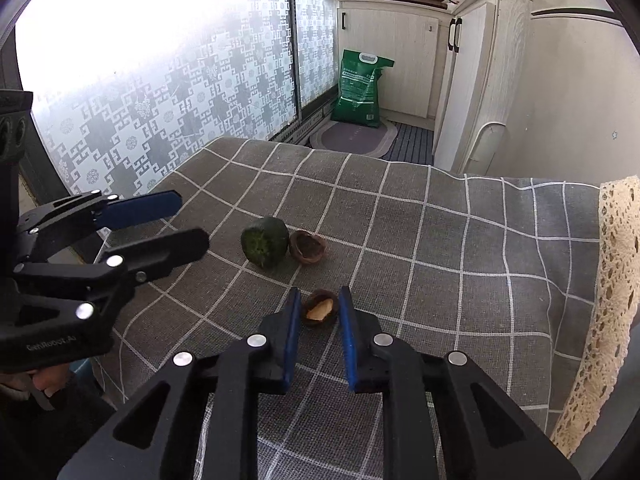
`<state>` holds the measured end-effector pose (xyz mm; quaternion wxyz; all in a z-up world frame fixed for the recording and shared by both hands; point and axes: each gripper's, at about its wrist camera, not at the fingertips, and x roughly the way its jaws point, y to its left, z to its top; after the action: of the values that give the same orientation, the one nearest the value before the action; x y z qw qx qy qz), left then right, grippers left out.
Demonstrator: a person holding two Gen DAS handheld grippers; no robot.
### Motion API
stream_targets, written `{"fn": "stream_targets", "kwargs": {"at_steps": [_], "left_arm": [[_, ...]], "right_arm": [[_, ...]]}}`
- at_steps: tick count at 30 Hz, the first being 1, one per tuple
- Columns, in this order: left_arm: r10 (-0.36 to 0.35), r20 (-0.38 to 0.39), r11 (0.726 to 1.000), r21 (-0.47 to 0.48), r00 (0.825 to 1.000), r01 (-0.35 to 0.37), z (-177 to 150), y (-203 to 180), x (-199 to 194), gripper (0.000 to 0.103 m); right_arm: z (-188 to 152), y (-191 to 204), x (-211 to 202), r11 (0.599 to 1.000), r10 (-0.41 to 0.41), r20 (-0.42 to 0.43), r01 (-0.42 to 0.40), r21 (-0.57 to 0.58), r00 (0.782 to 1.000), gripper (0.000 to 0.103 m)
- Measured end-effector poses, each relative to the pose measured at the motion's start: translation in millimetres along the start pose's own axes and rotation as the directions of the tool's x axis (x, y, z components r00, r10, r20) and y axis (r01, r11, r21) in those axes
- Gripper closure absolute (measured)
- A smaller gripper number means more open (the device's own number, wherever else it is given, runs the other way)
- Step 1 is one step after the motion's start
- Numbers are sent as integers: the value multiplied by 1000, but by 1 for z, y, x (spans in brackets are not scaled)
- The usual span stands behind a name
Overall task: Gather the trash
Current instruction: 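Grasp the walnut shell with the right tool while the left tool grasps the avocado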
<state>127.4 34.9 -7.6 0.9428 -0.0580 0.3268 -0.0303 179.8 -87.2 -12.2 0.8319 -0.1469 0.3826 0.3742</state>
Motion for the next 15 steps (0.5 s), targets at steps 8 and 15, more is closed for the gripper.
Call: {"fn": "stream_targets", "kwargs": {"at_steps": [8,15], "left_arm": [[-31,-43,996,77,999,35,8,-18,12,51],[0,-95,996,92,996,8,11,-21,33,54]], "right_arm": [[3,-25,-22,998,42,55,-44,41,998,85],[-1,-38,-24,997,55,60,-58,52,997,84]]}}
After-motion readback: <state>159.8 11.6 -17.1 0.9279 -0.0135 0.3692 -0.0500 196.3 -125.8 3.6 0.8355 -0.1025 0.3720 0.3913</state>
